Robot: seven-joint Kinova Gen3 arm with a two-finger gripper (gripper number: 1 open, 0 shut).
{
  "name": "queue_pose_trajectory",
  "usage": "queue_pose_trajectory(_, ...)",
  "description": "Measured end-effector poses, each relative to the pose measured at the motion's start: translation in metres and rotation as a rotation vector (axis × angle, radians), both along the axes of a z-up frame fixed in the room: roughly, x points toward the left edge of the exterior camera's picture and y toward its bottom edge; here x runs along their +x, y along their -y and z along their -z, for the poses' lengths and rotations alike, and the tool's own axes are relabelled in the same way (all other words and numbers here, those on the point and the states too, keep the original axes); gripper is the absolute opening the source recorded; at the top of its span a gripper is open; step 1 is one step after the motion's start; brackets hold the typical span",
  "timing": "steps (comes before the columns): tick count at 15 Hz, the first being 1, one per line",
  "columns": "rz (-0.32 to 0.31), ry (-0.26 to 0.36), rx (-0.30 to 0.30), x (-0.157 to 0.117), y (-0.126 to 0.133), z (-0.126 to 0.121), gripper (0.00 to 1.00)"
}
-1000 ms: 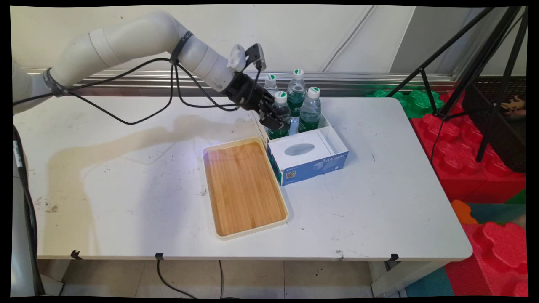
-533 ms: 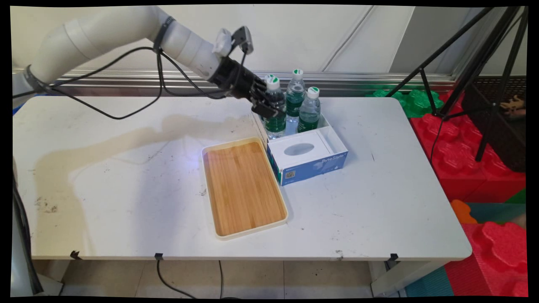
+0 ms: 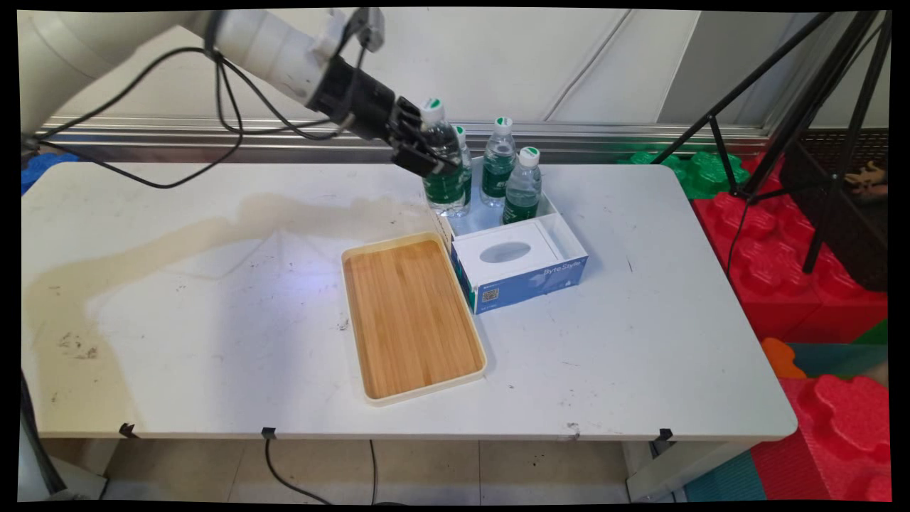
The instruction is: Place the picked object on the tray
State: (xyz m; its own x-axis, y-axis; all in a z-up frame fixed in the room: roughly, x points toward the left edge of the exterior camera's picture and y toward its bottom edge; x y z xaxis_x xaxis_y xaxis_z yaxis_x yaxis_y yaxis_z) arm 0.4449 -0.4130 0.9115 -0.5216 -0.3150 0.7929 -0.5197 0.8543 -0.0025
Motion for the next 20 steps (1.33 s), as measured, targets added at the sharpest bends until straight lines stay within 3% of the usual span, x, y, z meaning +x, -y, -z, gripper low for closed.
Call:
queue_pose_trajectory(4, 0.026, -0.017, 0.004, 0.014, -0.024, -0.022, 0.0)
queue_pose_trajectory(10, 0.08, -0.028, 0.035, 0.021, -0.061, -0.032, 0.0)
queue_pose_trajectory(20, 0.166, -0.023, 0.067, 0.002, -0.104, -0.01, 0.0)
